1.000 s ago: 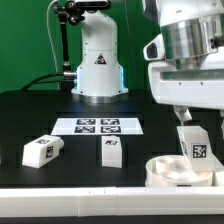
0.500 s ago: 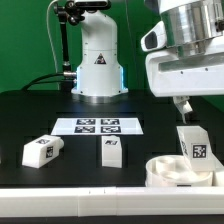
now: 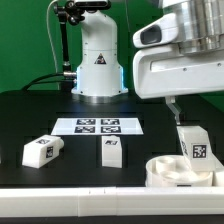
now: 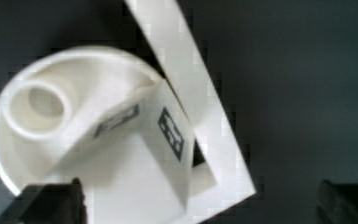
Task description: Assemble stool
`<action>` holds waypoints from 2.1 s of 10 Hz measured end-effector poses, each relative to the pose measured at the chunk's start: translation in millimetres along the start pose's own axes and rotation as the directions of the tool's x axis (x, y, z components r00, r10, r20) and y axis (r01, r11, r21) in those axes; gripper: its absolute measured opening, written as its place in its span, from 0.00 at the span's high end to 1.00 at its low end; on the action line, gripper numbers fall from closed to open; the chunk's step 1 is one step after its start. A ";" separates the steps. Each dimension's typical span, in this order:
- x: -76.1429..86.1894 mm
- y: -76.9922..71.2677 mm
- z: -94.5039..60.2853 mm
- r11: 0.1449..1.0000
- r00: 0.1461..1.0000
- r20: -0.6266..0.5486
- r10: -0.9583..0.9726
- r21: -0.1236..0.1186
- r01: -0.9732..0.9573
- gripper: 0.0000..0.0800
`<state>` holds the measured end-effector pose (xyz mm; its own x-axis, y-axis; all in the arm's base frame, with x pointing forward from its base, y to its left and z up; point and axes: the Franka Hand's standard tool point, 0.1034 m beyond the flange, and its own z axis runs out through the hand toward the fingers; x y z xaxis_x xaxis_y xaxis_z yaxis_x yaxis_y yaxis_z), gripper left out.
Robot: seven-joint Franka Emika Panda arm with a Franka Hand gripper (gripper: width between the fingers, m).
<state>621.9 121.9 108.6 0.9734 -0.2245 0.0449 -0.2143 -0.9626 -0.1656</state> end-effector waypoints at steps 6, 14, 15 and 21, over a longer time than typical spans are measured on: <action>1.2 2.5 0.8 0.859 0.859 0.003 -0.511 -0.024 0.511 0.19; 2.9 9.3 3.9 0.293 0.296 0.073 -0.952 -0.056 0.955 0.19; 2.9 8.9 5.9 0.194 0.199 0.088 -0.976 -0.058 0.979 0.19; 0.3 16.6 15.5 -0.107 -0.102 0.149 -0.984 -0.025 0.994 0.19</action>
Offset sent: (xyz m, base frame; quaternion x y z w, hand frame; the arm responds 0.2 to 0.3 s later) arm 0.0000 0.0000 0.0000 0.0000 0.0000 -0.1296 0.9916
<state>619.8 108.2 90.5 0.1235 0.9923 0.0116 0.9885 -0.1240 0.0868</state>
